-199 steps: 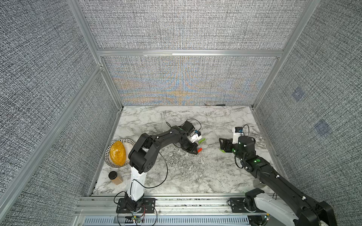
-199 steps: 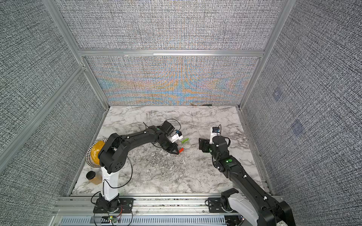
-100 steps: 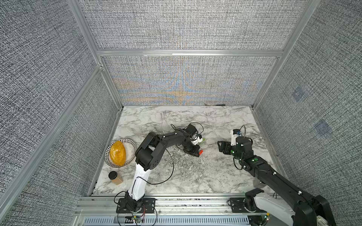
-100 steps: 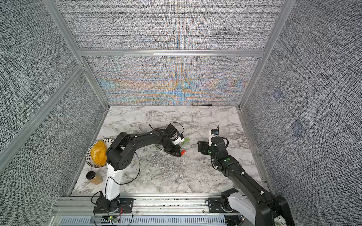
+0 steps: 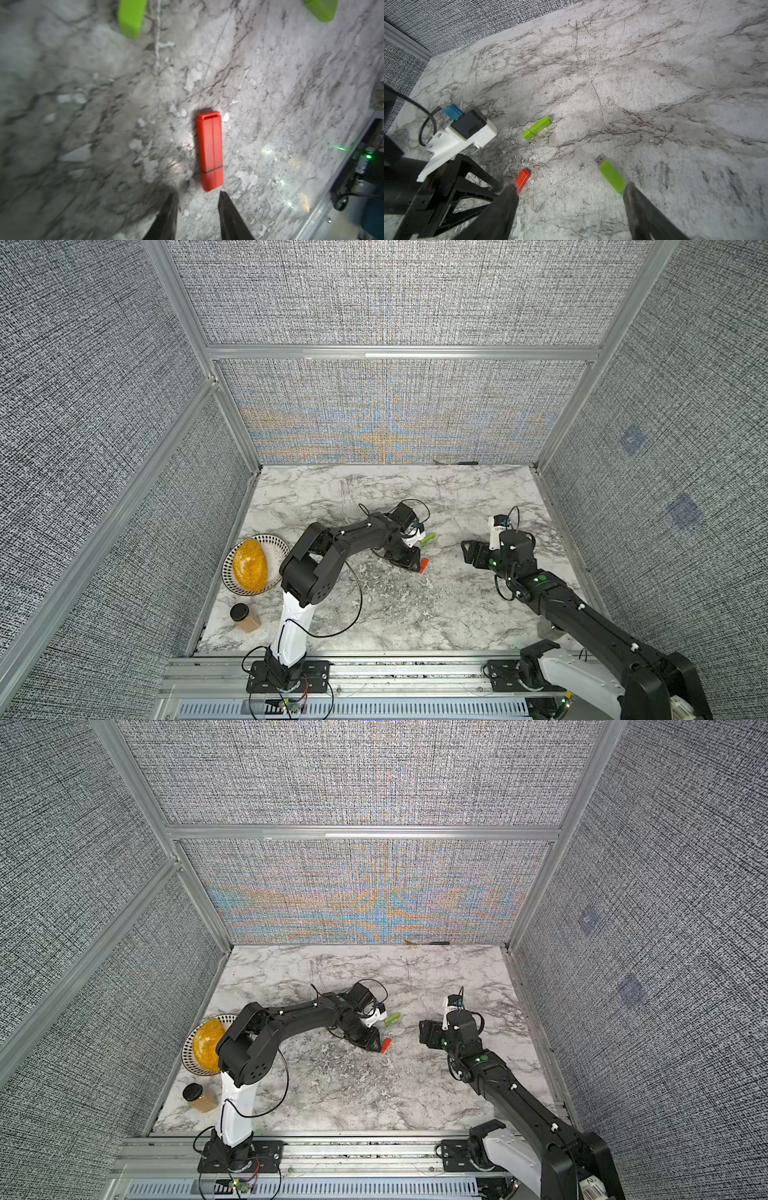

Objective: Close the usb drive cover
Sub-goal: Place the USB drive at the center of the board, then pick up the cover from the center of the board.

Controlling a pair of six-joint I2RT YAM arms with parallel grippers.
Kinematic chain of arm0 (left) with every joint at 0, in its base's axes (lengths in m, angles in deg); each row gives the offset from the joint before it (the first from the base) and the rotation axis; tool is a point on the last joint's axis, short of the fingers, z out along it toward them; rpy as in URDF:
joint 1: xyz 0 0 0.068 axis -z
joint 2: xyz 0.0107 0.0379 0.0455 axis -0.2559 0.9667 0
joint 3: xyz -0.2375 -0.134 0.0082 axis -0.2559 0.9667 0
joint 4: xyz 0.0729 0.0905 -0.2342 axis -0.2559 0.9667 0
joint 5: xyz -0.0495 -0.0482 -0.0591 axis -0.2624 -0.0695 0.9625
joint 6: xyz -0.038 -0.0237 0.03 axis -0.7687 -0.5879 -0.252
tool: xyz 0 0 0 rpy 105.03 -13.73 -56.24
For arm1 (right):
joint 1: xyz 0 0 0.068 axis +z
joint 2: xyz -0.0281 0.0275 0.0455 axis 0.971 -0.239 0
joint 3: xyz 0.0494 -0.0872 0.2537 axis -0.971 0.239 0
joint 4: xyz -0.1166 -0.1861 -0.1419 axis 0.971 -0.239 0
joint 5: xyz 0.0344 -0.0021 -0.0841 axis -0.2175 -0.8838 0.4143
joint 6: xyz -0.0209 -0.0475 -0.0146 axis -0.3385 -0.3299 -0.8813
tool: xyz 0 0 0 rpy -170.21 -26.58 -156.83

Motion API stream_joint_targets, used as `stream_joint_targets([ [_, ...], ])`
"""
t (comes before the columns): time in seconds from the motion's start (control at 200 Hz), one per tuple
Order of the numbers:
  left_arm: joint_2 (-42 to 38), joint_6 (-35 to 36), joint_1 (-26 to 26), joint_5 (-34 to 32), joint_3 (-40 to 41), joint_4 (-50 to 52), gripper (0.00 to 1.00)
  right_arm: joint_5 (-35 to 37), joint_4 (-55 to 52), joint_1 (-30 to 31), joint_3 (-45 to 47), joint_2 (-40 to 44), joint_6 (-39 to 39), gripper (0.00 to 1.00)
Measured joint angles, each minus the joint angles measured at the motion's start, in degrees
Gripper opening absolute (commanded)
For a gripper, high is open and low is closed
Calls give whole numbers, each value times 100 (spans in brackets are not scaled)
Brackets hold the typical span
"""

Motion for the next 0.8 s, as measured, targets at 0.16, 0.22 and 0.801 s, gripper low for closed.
stream_joint_targets([
  [0.16,-785,227,-17,-258,101,68,37,2,-2,-4,-70,-20,-33,83],
  [0.22,-1049,389,-50,-417,107,68,37,0,-2,-4,-76,-46,-50,84],
  [0.801,-3368,2302,-1023,-2944,1578,-1443,100,-275,2,-20,-245,-120,-378,90],
])
